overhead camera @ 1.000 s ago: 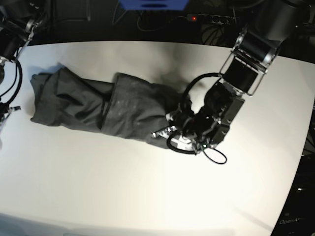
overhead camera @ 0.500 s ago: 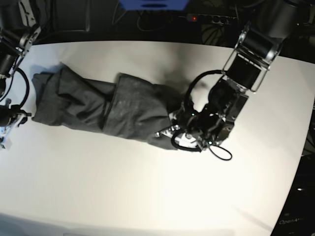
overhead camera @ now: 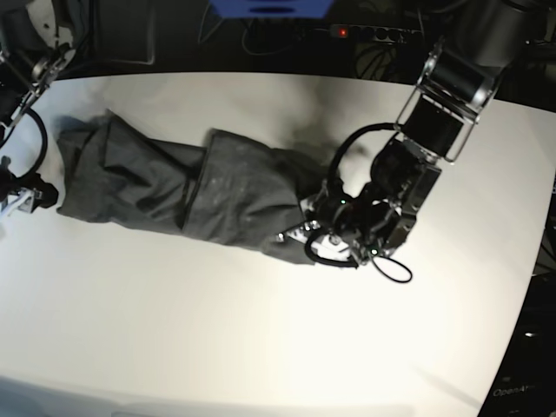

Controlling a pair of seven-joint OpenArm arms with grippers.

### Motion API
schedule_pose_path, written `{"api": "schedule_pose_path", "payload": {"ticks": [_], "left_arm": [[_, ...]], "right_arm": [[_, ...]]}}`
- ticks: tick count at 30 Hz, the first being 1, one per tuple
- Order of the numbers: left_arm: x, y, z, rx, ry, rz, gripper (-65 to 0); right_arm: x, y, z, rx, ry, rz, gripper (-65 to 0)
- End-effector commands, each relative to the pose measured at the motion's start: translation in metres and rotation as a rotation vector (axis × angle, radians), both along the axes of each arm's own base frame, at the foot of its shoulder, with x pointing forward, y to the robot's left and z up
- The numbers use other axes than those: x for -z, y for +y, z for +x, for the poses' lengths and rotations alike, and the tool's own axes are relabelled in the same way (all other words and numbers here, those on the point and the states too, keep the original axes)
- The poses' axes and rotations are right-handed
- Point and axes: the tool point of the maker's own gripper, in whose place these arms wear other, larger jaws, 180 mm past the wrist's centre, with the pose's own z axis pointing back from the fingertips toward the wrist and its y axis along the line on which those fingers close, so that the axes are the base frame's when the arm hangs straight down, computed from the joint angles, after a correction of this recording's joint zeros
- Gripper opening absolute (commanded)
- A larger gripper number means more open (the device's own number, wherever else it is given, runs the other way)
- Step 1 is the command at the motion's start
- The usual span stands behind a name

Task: Fold the T-shirt properly

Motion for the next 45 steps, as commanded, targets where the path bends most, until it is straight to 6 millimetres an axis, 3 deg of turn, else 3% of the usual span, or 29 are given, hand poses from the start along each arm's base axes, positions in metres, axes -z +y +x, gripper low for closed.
{"api": "schedule_pose_path", "payload": {"ticks": [1, 12, 20, 40, 45], "left_arm": [[0.017, 0.035, -0.007, -0.032, 0.011, 0.14, -61.6], [0.017, 0.035, -0.007, -0.034, 0.01, 0.14, -61.6], [0.017, 0.035, -0.007, -0.034, 0.008, 0.14, -61.6], [0.017, 0.036, -0.005, -0.037, 0.003, 0.143, -61.6], [0.017, 0.036, -0.005, -0.037, 0.003, 0.143, -61.6]], "right_arm": [[-0.016, -0.013, 0.006, 0.008, -0.043, -0.023, -26.6], [-0.005, -0.012, -0.011, 0.005, -0.005, -0.032, -25.5], [0.011, 0.015, -0.01, -0.012, 0.002, 0.026, -25.5], [0.028, 0.03, -0.025, -0.018, 0.041, 0.058, -26.1], [0.037, 0.049, -0.024, -0.045, 0.052, 0.087, -26.8]]}}
